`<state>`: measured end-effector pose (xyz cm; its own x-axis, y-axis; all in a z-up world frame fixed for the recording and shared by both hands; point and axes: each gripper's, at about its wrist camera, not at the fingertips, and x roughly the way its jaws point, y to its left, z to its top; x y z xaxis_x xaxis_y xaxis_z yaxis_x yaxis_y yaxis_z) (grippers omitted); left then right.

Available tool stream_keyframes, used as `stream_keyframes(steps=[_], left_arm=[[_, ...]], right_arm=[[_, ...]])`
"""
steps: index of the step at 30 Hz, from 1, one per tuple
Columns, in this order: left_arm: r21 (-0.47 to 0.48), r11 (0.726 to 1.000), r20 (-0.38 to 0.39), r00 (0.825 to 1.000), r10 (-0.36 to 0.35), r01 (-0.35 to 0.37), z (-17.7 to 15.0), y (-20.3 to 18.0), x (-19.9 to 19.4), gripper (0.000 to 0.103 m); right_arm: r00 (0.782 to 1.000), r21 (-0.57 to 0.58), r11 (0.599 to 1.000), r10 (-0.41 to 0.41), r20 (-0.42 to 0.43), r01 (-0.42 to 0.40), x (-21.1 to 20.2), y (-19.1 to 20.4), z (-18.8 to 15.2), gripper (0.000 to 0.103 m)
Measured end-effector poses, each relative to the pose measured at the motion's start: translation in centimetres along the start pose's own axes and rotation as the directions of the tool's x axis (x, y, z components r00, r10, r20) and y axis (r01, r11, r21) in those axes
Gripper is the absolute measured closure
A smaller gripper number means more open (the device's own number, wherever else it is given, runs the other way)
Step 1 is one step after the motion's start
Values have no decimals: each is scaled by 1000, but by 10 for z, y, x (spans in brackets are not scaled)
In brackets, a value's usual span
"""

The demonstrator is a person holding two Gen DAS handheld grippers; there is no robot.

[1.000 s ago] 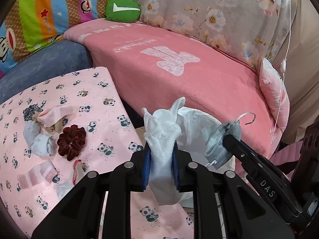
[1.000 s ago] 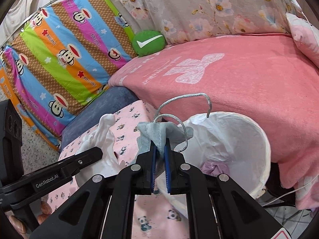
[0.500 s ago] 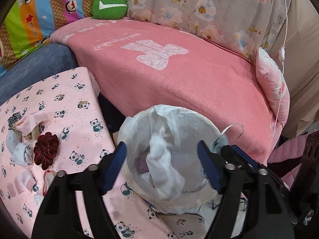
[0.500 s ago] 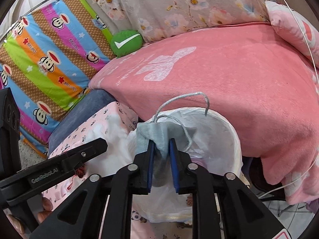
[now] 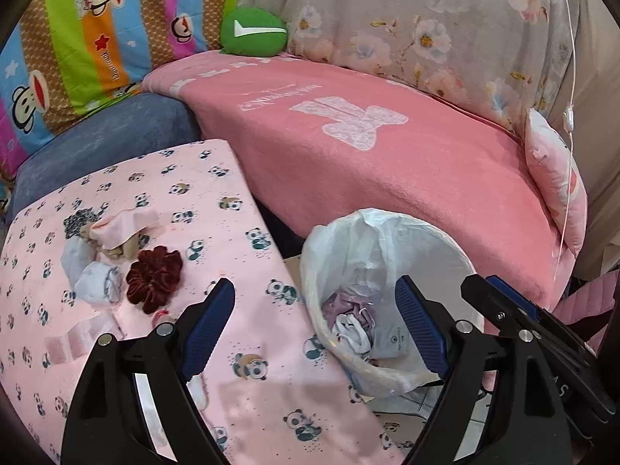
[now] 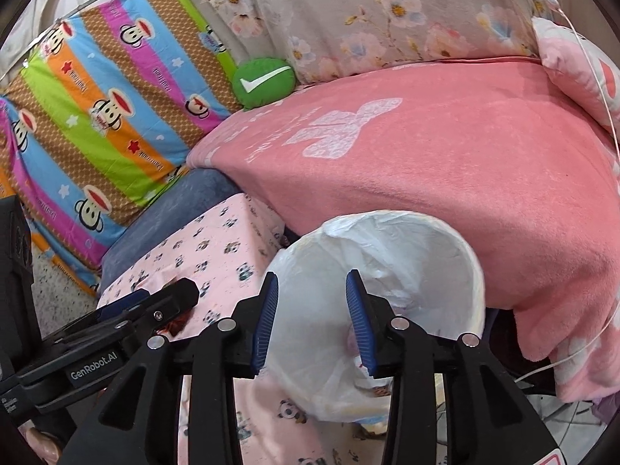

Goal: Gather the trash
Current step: 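Lower the left gripper onto the pink plastic bag while the right grasps the white glove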

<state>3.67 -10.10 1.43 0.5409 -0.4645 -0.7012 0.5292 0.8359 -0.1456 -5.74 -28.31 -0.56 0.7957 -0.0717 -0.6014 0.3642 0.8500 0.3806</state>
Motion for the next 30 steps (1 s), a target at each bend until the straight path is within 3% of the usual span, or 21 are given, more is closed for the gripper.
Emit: stream_keyframes(steps=[14,23,30], left_arm=[[-151,974,-25,985,170,-171,-39,107,-26,22],[-248,937,-86,969,233,-247,-72,181,-30,20],[-309,901,-148,951,270,-304,-94,238,-21,18]], right_arm=[[984,-127,987,75,-164,-96,35,99,-58,54],[964,-208,973,43,-263,-100,73,156,-102,46],[948,-238,968,3,-318,-83,103,172,-124,45]])
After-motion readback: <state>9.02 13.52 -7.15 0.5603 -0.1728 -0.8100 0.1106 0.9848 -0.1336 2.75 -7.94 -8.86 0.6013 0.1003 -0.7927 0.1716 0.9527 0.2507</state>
